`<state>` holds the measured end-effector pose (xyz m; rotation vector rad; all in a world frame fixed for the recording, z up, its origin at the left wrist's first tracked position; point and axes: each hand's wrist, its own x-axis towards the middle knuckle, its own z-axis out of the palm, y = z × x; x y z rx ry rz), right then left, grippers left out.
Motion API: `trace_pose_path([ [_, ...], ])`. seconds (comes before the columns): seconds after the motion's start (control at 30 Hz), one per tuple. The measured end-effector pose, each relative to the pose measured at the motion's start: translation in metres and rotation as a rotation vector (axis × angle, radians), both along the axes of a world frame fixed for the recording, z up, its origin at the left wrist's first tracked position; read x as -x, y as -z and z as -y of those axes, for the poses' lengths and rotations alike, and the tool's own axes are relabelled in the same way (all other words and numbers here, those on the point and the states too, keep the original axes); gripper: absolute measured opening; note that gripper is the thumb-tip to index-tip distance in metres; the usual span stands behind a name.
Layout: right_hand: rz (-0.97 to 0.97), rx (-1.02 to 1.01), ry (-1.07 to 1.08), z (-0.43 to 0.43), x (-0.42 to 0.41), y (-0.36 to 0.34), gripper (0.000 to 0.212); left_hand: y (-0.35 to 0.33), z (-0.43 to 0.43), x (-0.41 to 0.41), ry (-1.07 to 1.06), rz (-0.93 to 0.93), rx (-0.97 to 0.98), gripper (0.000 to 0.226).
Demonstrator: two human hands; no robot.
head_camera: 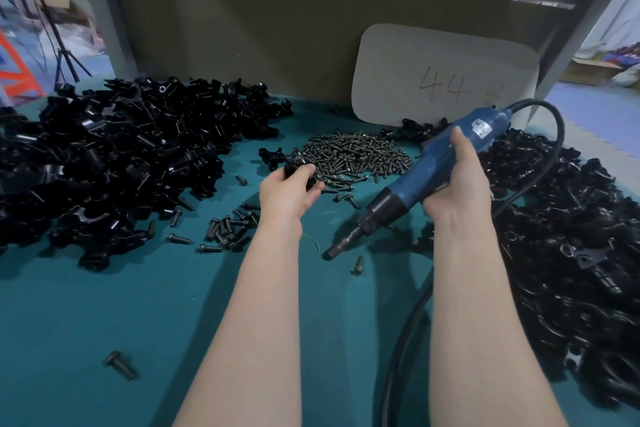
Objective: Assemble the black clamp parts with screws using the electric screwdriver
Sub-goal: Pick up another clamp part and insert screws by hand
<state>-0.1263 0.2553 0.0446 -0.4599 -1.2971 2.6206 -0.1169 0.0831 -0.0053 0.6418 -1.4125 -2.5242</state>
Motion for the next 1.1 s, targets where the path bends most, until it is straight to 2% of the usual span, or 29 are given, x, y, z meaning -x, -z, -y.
trace_pose_path([
  [0.2,-0.039,-0.132,0.016,0.000,0.001,-0.002,0.032,0.002,-0.002,0.001,0.009,-0.005,0.032,0.007],
  [0.33,-0.065,-0.060,0.056,0.005,0.002,0.002,0.038,0.002,-0.002,0.001,0.010,-0.003,0.038,0.007],
  [0.43,-0.081,0.006,0.067,0.004,0.003,0.006,0.029,0.002,-0.002,0.001,0.008,0.002,0.035,0.007],
  [0.6,0.013,0.027,0.049,0.001,0.006,0.007,0.037,0.003,-0.002,0.002,0.008,0.007,0.033,0.009],
  [0.73,0.072,-0.084,0.101,0.001,0.008,0.009,0.044,0.003,-0.002,0.003,0.012,0.012,0.034,0.009],
  [0.87,-0.015,-0.212,0.229,0.010,0.009,0.011,0.063,0.003,-0.003,0.003,0.014,0.019,0.041,0.011],
  [0.97,-0.063,-0.239,0.291,0.013,0.011,0.012,0.051,0.003,-0.003,0.003,0.013,0.024,0.052,0.012],
  [1.1,-0.013,-0.274,0.346,0.011,0.010,0.018,0.037,0.003,-0.004,0.004,0.008,0.027,0.054,0.013],
])
